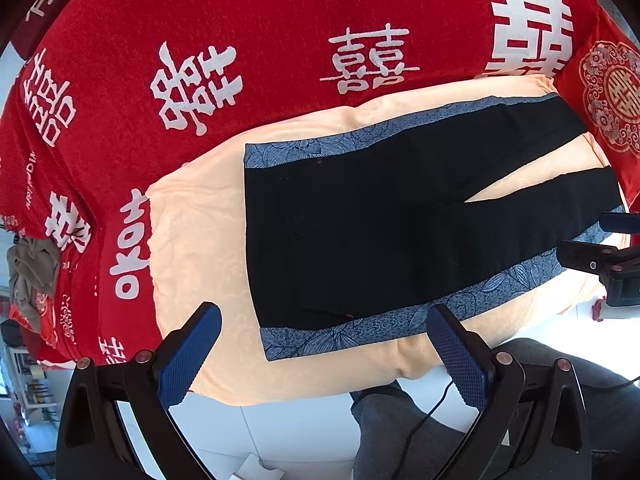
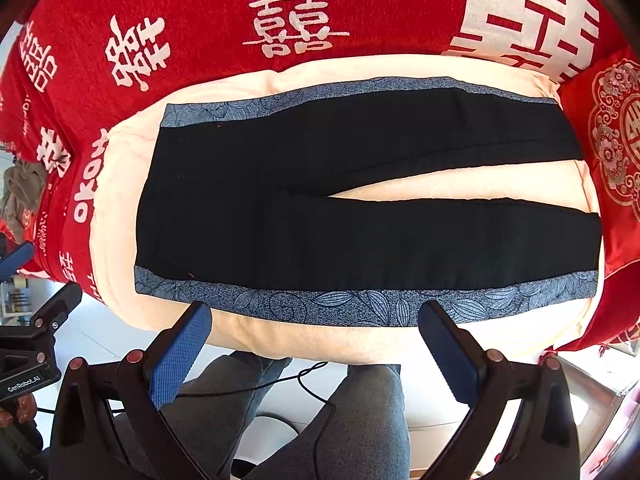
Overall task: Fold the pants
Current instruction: 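Move both grippers toward the patterned trim edge of the black trousers, then grasp the patterned trim edge with the left gripper while the right gripper grasps it too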
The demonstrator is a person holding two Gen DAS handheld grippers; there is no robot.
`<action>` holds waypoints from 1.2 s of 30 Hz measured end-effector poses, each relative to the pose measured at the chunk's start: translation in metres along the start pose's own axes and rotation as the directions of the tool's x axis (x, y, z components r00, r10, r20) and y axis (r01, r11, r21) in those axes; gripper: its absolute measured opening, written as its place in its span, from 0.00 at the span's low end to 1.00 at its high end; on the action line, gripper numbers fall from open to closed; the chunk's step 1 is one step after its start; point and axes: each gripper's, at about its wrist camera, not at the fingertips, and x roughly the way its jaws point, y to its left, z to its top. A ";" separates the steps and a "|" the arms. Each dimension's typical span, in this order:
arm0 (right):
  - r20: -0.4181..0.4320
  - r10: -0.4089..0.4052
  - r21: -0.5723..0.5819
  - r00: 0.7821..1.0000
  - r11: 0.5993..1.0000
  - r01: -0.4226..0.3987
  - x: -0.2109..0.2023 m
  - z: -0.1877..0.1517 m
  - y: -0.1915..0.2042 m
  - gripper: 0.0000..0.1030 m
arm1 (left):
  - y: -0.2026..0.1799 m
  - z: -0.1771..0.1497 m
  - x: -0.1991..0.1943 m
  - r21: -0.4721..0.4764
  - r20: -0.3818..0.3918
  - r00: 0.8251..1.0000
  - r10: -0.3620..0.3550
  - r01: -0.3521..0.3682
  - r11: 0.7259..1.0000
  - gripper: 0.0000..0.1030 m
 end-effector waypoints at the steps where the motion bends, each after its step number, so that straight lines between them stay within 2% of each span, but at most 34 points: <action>1: 0.002 0.002 -0.006 1.000 1.000 -0.002 -0.001 0.001 -0.002 1.00 | -0.001 0.000 0.000 -0.008 -0.004 1.000 0.002 -0.002 1.000 1.00; 9: -0.029 0.056 -0.079 0.998 0.995 -0.058 -0.005 0.000 -0.027 1.00 | -0.013 -0.003 -0.007 -0.158 -0.039 0.999 0.019 -0.025 0.987 1.00; 11: -0.050 0.103 -0.073 0.993 0.992 -0.106 0.000 -0.002 -0.036 1.00 | -0.018 -0.004 -0.007 -0.197 -0.053 0.998 0.025 -0.035 0.980 1.00; 16: -0.047 0.125 -0.055 0.991 0.990 -0.127 0.014 -0.001 -0.049 1.00 | -0.024 -0.008 0.001 -0.266 -0.098 0.995 0.017 -0.043 0.963 1.00; 22: -0.034 0.165 0.000 0.986 0.986 -0.165 0.029 0.002 -0.051 1.00 | -0.022 -0.007 0.028 -0.228 -0.095 0.995 -0.011 -0.011 0.974 1.00; 25: -0.032 0.167 0.029 0.985 0.986 -0.166 0.048 0.000 -0.048 1.00 | -0.019 -0.008 0.064 -0.219 -0.120 0.991 -0.061 0.033 0.975 1.00; 29: -0.042 0.231 0.093 0.972 0.970 -0.227 0.080 -0.011 -0.040 1.00 | -0.017 -0.016 0.103 -0.199 -0.140 0.987 -0.075 0.046 0.979 1.00; 36: -0.013 0.305 0.121 0.952 0.946 -0.301 0.122 -0.029 -0.020 1.00 | -0.005 -0.034 0.142 -0.223 -0.140 0.983 -0.120 0.087 0.971 1.00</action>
